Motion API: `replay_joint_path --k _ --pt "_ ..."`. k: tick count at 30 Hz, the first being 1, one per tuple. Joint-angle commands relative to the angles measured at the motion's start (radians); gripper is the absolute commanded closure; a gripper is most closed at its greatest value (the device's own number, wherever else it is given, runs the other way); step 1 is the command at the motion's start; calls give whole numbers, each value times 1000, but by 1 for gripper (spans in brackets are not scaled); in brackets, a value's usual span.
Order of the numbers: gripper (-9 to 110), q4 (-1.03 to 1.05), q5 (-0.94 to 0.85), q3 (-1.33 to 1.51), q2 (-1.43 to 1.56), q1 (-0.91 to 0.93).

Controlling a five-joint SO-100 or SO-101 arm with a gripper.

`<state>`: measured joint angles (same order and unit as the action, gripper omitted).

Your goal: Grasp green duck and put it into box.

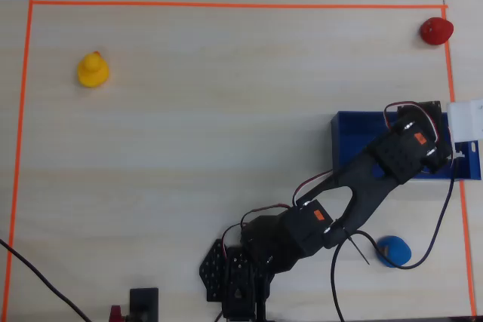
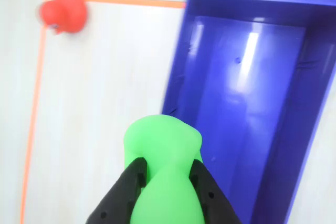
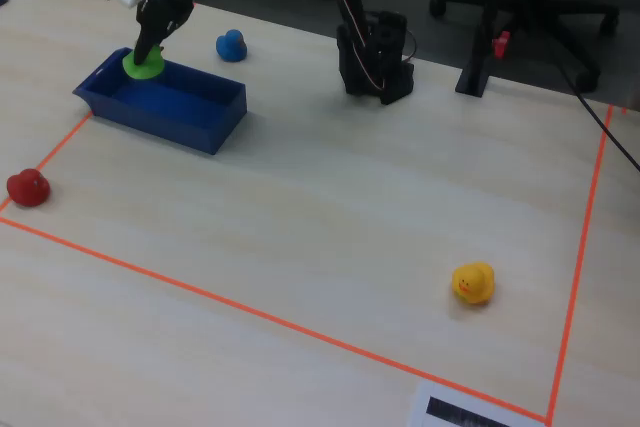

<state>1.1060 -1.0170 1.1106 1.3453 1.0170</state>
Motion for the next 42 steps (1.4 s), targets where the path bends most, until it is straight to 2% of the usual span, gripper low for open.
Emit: replay_joint_path --k 1,9,23,38,40,42 --pt "101 -64 -29 -57 -20 40" --pt "101 -164 -87 -44 -150 103" --pt "101 -262 -146 -52 -288 107" --pt "80 -181 -175 -48 -236 100" --pt "79 -170 -175 -48 -221 95" --pt "84 -169 -164 -48 -198 81"
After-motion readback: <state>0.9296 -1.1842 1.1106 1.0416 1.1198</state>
